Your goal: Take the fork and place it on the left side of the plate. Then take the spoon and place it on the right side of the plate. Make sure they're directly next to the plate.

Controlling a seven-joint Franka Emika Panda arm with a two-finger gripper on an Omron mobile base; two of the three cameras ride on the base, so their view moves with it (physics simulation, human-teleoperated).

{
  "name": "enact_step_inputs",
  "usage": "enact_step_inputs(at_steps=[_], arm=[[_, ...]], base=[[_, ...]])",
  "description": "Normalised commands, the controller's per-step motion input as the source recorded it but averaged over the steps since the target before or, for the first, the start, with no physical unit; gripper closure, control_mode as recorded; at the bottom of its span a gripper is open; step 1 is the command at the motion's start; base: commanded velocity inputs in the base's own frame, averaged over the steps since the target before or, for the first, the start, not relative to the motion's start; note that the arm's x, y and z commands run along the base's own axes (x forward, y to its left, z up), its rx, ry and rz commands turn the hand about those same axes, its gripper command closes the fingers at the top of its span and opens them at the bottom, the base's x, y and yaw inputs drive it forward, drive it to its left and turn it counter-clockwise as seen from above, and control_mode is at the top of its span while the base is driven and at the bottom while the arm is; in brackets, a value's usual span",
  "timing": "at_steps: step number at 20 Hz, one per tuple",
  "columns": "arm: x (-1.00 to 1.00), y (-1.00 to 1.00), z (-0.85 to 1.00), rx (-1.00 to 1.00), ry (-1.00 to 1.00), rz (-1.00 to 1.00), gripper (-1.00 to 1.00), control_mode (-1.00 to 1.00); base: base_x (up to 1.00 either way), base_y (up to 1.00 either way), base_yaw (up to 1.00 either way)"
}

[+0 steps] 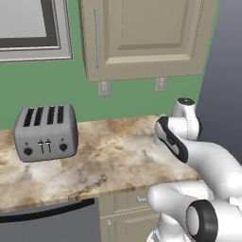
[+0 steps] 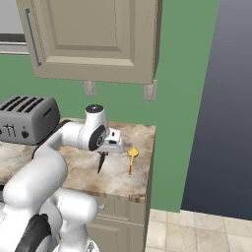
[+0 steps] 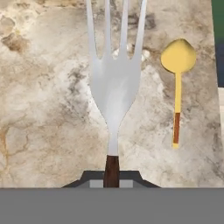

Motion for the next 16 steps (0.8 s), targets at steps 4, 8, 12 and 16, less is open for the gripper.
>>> enact_step_inputs(at_steps=[4, 8, 12, 16], arm=[[-0.56, 0.08, 0.82, 0.00, 0.00, 0.02, 1.00, -1.00], [-0.34, 0.14, 0.71, 0.00, 0.00, 0.00, 1.00, -1.00], [-0.09, 0.23, 0.44, 0.00, 0.00, 0.00, 1.00, -1.00], [-0.01, 0.05, 0.07, 0.00, 0.02, 0.00, 1.00, -1.00]], base=[[0.00, 0.00, 0.00], [0.00, 0.00, 0.00], [0.00, 0.00, 0.00], [0.00, 0.00, 0.00]])
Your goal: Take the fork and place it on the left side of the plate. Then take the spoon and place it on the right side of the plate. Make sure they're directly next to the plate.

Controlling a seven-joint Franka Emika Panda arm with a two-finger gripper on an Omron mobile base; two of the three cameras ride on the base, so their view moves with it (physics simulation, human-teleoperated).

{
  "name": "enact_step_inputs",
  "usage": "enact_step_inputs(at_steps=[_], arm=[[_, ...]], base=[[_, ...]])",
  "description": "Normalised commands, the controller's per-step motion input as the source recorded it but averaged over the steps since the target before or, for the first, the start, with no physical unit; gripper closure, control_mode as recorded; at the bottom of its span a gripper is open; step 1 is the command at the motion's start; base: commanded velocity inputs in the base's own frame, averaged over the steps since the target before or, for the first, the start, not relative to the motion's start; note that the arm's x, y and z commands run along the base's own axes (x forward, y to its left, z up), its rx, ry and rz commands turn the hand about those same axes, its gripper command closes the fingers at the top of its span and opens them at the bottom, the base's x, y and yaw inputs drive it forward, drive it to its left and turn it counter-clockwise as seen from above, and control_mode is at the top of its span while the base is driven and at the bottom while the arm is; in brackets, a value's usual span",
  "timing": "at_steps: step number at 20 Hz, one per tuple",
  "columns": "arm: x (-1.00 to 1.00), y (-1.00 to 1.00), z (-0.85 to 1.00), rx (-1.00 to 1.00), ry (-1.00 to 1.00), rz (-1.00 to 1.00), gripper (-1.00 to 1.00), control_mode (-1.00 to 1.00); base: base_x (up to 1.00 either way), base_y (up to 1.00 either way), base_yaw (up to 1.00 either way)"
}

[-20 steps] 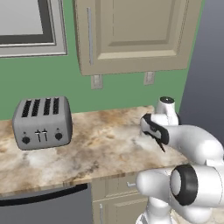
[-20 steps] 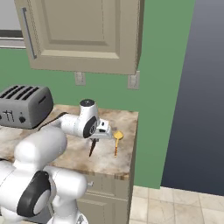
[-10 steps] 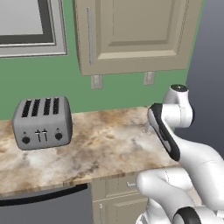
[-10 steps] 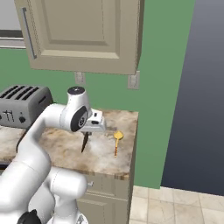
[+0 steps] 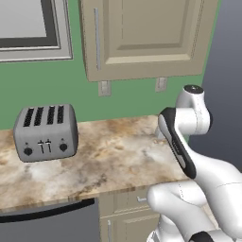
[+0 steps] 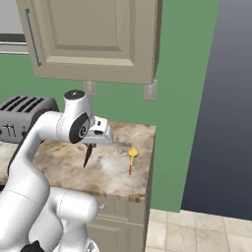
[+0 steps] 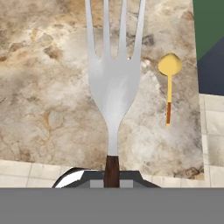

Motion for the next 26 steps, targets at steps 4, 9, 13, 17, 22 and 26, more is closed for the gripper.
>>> enact_step_inputs(at_steps=[4, 9, 13, 17, 22, 26], arm=[[0.00, 0.00, 0.00, 0.00, 0.00, 0.00, 1.00, -1.00], [0.00, 0.00, 0.00, 0.00, 0.00, 0.00, 1.00, -1.00], [0.00, 0.00, 0.00, 0.00, 0.00, 0.00, 1.00, -1.00], [0.00, 0.00, 0.00, 0.00, 0.00, 0.00, 1.00, -1.00], [0.00, 0.00, 0.00, 0.00, 0.00, 0.00, 1.00, -1.00], [0.00, 0.00, 0.00, 0.00, 0.00, 0.00, 1.00, 1.00]], base=[[0.00, 0.00, 0.00], [0.00, 0.00, 0.00], [0.00, 0.00, 0.00], [0.00, 0.00, 0.00], [0.00, 0.00, 0.00], [0.00, 0.00, 0.00]])
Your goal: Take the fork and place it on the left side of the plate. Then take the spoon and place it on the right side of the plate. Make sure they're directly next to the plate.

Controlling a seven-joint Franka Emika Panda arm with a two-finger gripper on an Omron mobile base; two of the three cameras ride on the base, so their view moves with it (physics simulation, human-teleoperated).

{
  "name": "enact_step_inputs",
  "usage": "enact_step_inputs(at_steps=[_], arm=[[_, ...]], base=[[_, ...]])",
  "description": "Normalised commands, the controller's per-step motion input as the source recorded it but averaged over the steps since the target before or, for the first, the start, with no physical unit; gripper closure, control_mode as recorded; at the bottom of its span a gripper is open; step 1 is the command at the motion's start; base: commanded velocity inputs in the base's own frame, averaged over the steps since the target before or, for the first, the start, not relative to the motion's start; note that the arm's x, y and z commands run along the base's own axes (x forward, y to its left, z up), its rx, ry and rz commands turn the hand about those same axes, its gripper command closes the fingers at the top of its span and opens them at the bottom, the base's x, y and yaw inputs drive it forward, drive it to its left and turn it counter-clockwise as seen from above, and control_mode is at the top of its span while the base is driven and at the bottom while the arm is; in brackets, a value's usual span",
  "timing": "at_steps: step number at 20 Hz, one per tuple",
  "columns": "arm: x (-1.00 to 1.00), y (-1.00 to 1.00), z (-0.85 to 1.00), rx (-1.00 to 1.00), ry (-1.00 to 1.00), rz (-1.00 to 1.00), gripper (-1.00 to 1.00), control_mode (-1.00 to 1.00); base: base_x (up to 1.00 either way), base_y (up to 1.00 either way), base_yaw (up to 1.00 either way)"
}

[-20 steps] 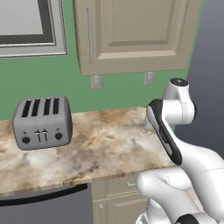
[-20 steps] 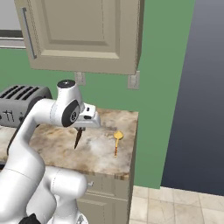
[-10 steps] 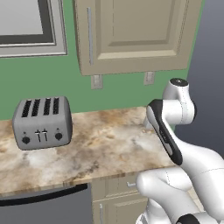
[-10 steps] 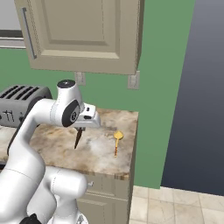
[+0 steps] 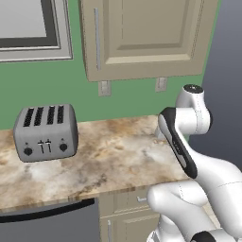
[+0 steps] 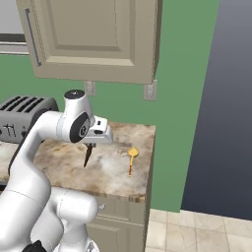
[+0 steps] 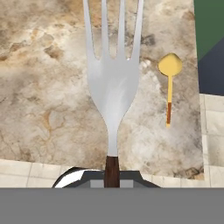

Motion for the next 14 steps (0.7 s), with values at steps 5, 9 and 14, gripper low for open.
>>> enact_step_inputs(at_steps=[5, 9, 14], arm=[[0.00, 0.00, 0.00, 0.00, 0.00, 0.00, 1.00, 1.00], [0.00, 0.00, 0.00, 0.00, 0.00, 0.00, 1.00, 1.00], [0.00, 0.00, 0.00, 0.00, 0.00, 0.00, 1.00, 1.00]], base=[[0.00, 0.00, 0.00], [-0.58, 0.00, 0.00], [-1.00, 0.19, 0.18]])
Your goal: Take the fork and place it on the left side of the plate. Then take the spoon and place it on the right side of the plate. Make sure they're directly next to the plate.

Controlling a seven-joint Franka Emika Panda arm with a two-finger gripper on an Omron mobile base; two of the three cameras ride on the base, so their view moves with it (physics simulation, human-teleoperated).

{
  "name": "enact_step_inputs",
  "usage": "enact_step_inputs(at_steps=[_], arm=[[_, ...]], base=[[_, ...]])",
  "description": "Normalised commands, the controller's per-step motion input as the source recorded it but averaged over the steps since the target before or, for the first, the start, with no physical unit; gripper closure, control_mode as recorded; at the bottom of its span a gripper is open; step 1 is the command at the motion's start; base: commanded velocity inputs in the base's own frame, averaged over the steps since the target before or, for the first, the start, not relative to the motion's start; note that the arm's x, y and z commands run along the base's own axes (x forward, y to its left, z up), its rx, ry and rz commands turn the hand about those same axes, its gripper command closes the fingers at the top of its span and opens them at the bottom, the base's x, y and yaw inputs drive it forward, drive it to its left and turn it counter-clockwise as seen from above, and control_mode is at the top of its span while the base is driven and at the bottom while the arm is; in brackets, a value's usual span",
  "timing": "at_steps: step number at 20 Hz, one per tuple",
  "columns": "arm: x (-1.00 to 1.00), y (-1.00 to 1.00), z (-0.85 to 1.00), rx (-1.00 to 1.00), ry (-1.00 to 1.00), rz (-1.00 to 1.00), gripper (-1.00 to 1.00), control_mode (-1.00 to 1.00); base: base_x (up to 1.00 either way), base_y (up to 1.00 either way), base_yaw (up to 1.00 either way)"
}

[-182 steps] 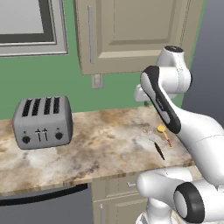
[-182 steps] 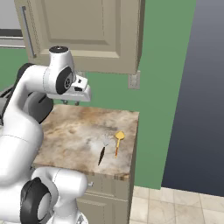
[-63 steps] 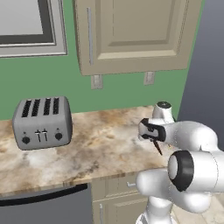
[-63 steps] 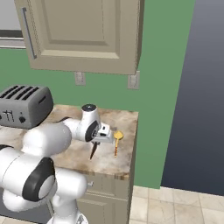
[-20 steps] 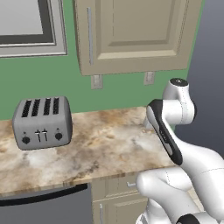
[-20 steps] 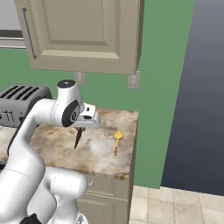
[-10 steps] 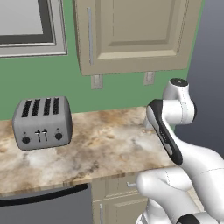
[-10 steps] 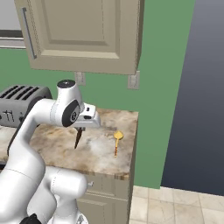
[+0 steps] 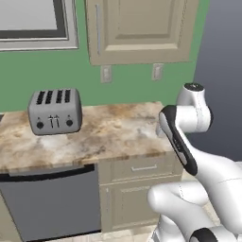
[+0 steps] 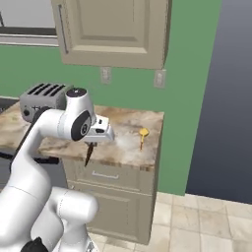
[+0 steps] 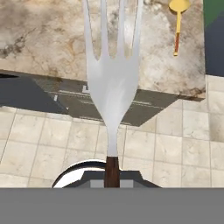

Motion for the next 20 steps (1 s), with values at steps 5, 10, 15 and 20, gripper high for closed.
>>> enact_step_inputs(at_steps=[5, 10, 15, 20], arm=[[0.00, 0.00, 0.00, 0.00, 0.00, 0.00, 1.00, 1.00], [0.00, 0.00, 0.00, 0.00, 0.00, 0.00, 1.00, 1.00], [0.00, 0.00, 0.00, 0.00, 0.00, 0.00, 1.00, 1.00], [0.00, 0.00, 0.00, 0.00, 0.00, 0.00, 1.00, 1.00]], base=[[-0.41, 0.16, 0.52], [-0.14, 0.12, 0.86], [-0.22, 0.16, 0.97], [-0.17, 0.20, 0.99]])
